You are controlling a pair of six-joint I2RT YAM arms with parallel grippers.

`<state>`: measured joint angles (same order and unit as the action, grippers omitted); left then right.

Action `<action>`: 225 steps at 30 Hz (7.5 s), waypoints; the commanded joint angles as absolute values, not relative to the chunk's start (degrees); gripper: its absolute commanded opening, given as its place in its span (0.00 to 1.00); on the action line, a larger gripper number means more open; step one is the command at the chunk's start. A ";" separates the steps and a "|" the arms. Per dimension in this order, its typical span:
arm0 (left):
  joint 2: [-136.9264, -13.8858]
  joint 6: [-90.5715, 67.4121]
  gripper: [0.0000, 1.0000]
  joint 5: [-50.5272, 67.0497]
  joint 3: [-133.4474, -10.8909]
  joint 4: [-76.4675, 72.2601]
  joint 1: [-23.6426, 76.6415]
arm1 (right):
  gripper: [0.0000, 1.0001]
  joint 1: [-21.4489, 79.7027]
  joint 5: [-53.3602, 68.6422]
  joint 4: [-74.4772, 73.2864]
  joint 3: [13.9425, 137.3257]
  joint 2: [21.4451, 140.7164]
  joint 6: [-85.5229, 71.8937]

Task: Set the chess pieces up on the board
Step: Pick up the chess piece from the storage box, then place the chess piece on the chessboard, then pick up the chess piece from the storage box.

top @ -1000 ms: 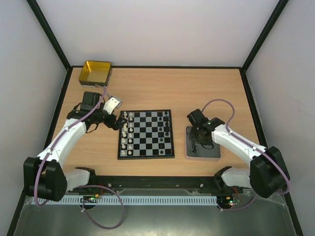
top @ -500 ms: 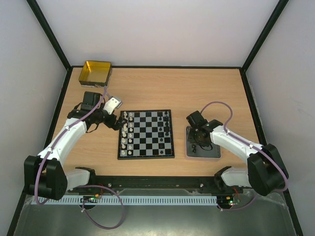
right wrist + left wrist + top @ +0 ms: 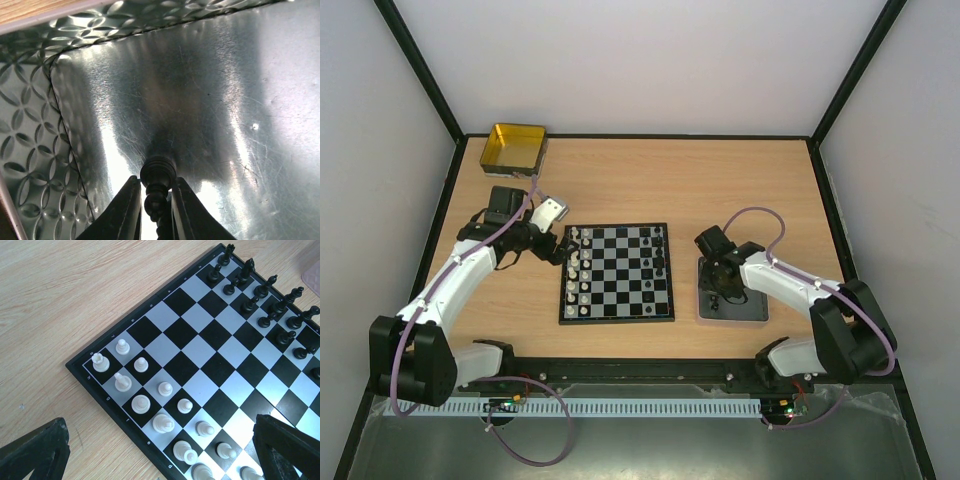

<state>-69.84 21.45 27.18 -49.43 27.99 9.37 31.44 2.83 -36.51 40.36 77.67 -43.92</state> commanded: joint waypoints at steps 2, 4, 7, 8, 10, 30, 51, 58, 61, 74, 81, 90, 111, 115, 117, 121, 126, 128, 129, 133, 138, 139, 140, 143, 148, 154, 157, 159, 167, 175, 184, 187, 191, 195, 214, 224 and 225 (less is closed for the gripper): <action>-70.05 21.80 0.99 27.86 -49.14 28.51 9.67 | 0.12 31.20 2.01 -36.00 39.51 77.42 -43.85; -69.89 21.84 0.99 27.87 -49.13 28.55 9.67 | 0.08 31.20 1.80 -36.10 39.38 77.36 -43.86; -69.71 21.71 0.99 27.91 -49.13 28.56 9.66 | 0.06 31.20 1.27 -36.74 39.82 76.98 -43.85; -69.58 21.71 0.99 27.93 -49.13 28.58 9.67 | 0.06 31.20 1.03 -37.06 40.08 76.73 -43.85; -69.52 21.73 0.99 27.93 -49.15 28.64 9.67 | 0.06 31.20 0.48 -38.34 40.90 76.14 -43.95; -68.93 21.71 0.99 27.96 -49.07 28.56 9.67 | 0.07 43.28 -1.39 -45.82 53.17 76.63 -47.50; -68.48 21.76 0.99 28.10 -49.12 28.56 9.67 | 0.06 49.91 2.49 -36.99 57.50 89.86 -49.83; -68.86 21.86 0.99 28.22 -49.13 28.56 9.67 | 0.06 50.80 2.76 -36.62 59.30 92.24 -49.55; -68.76 21.89 0.99 28.29 -49.14 28.56 9.67 | 0.07 51.01 2.89 -36.58 59.77 92.82 -49.48; -68.91 22.02 0.99 28.39 -49.09 28.56 9.67 | 0.07 51.27 3.25 -36.34 59.56 93.74 -49.31; -68.82 22.06 0.99 28.38 -48.99 28.56 9.62 | 0.07 51.40 3.43 -36.38 59.64 94.13 -49.31; -68.91 22.24 0.99 28.22 -48.75 28.48 9.67 | 0.07 51.33 3.19 -36.51 59.63 94.42 -49.35; -68.90 22.32 0.99 28.29 -48.43 28.31 9.66 | 0.16 51.36 3.03 -36.39 60.25 94.40 -49.66; -68.91 22.32 0.99 28.37 -48.49 28.30 9.67 | 0.18 51.36 2.90 -36.60 61.04 94.37 -49.55; -68.93 22.32 0.99 28.47 -48.58 28.30 9.67 | 0.19 51.40 2.83 -36.76 61.36 94.31 -49.61; -69.06 22.25 0.99 28.32 -48.62 28.30 9.67 | 0.21 51.33 2.23 -37.50 62.57 94.23 -49.19; -69.11 22.24 0.99 28.47 -48.74 28.47 9.67 | 0.21 51.33 0.99 -39.20 63.79 93.67 -48.71; -69.09 22.24 0.99 28.52 -48.74 28.48 9.67 | 0.21 51.38 0.35 -39.92 63.98 93.37 -48.57; -69.08 22.24 0.99 28.49 -48.77 28.48 9.67 | 0.21 51.33 0.27 -40.09 63.86 93.17 -48.52; -69.12 22.24 0.99 28.59 -48.70 28.61 9.67 | 0.21 51.41 -0.03 -40.64 63.22 92.18 -48.64; -69.22 22.32 0.99 28.64 -48.70 28.66 9.67 | 0.22 51.34 -1.54 -41.83 63.04 90.42 -48.70; -69.25 22.30 0.99 28.64 -48.74 28.65 9.67 | 0.22 51.35 -1.68 -41.86 62.90 90.18 -48.77; -69.30 22.32 0.99 28.65 -48.72 28.66 9.67 | 0.22 51.38 -1.67 -41.86 62.85 90.10 -48.80; -69.18 22.24 0.99 28.58 -48.82 28.70 9.67 | 0.22 51.37 -1.17 -41.39 62.33 90.34 -48.70; -68.99 22.24 0.99 28.43 -48.69 28.74 9.67 | 0.21 51.33 -2.74 -41.99 61.83 89.36 -49.10; -68.98 22.24 0.99 28.54 -48.60 28.62 9.67 | 0.22 48.88 -7.54 -48.35 59.81 80.67 -50.25; -69.62 22.31 0.99 28.56 -48.76 28.56 9.62 | 0.22 44.28 -7.04 -50.19 56.44 75.53 -49.66; -69.94 22.41 0.99 28.48 -48.82 28.59 9.62 | 0.22 41.77 -6.63 -50.65 53.83 72.76 -49.36; -70.55 22.33 0.99 28.63 -49.00 28.78 9.71 | 0.33 38.43 -1.94 -47.07 44.51 69.02 -49.09; -70.66 22.20 0.99 28.60 -49.13 28.92 9.74 | 0.34 37.13 -0.47 -44.11 39.94 68.48 -48.74; -70.85 22.06 0.99 28.29 -49.22 28.92 9.92 | 0.33 36.20 1.26 -40.27 36.74 70.06 -48.46; -70.99 22.06 0.99 28.21 -49.16 28.93 9.91 | 0.32 35.85 1.45 -39.32 36.19 70.69 -48.26; -70.93 22.06 0.99 28.14 -49.09 28.83 9.93 | 0.30 35.59 1.99 -38.26 35.60 71.31 -48.16; -70.93 22.13 0.99 28.07 -49.05 28.83 9.99 | 0.29 35.60 1.93 -37.51 35.39 72.08 -48.12; -70.49 22.24 0.99 27.91 -48.70 28.48 9.93 | 0.21 35.54 -1.20 -42.70 39.87 71.31 -48.14; -70.31 22.24 0.99 28.15 -48.85 28.54 9.96 | 0.19 35.55 -3.24 -48.37 46.93 69.64 -47.06; -70.31 22.24 0.99 28.16 -48.86 28.56 10.00 | 0.19 35.55 -3.05 -48.61 47.32 69.49 -47.03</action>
<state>-70.65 21.85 27.86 -49.41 28.03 9.74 35.83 -1.10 -44.23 44.91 70.76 -47.62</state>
